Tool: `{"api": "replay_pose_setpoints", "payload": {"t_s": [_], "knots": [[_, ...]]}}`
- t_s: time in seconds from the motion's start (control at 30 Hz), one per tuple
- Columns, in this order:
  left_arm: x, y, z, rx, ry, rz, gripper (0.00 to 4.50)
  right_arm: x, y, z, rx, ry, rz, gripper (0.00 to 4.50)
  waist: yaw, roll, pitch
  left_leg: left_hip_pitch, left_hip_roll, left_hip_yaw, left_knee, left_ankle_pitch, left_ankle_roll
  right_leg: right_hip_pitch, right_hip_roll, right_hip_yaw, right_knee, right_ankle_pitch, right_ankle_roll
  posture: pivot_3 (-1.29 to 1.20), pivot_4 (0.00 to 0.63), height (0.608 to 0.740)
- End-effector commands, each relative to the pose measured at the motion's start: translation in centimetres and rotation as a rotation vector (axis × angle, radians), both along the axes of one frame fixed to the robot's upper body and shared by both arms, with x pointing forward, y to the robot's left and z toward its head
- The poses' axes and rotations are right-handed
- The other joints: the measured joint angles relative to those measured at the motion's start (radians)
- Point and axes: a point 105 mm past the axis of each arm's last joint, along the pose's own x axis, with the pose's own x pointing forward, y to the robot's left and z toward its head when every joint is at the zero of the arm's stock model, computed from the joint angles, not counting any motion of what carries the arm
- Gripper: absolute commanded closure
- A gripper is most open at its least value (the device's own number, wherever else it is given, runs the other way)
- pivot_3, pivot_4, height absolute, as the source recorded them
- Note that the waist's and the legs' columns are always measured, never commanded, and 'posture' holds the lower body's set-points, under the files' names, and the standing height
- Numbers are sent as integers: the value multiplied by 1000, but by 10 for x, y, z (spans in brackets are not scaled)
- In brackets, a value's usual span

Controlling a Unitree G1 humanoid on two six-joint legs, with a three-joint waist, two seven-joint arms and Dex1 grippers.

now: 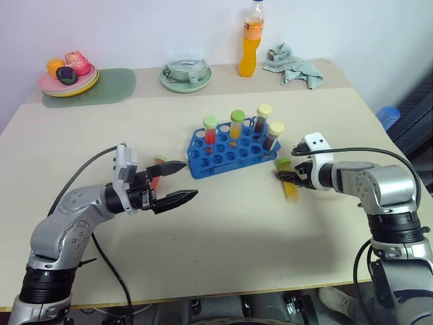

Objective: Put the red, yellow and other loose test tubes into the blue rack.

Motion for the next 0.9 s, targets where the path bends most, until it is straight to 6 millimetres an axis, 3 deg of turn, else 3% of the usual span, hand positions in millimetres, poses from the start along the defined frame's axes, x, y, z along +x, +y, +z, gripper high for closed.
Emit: {"api": "replay_pose_setpoints", "payload": {"t_s": [0.03, 0.13, 0.33, 0.57, 0.63, 0.9], "knots": [[-8, -1, 12, 25, -46, -22, 0, 2, 6, 2, -11, -6, 28, 2371, 1, 0, 0, 0, 0, 0, 0, 0, 0, 0, 0, 0, 0, 0, 0, 0, 150, 740], [-11, -2, 13, 47, -52, -32, 0, 1, 7, 4, -29, -10, 45, 3686, 2, 0, 0, 0, 0, 0, 0, 0, 0, 0, 0, 0, 0, 0, 0, 0, 150, 740], [-10, -3, 16, 48, -57, -32, 0, -6, 9, 12, -66, -56, 100, 3686, 4, 0, 0, 0, 0, 0, 0, 0, 0, 0, 1, 0, 0, 0, 0, 0, 150, 740], [3, 5, 10, 52, -66, 62, 0, -30, 44, 44, 12, -310, 355, 3686, 12, -1, 1, -1, 0, 0, 1, 0, 1, 0, 3, -1, 0, 0, 0, 0, 150, 740], [10, 9, 9, 55, -85, 126, 0, -37, 61, 57, 143, -406, 442, 3686, 17, -1, 1, -1, 1, 0, 1, 0, 1, 0, 4, -1, 0, 0, 1, 0, 150, 740], [22, 7, 6, 63, -164, 262, 0, -47, 95, 106, 535, -779, 518, 3686, 32, -3, 2, -1, 1, 0, 3, 0, 1, 1, 6, -2, 1, 2, 4, 0, 150, 740]]}}
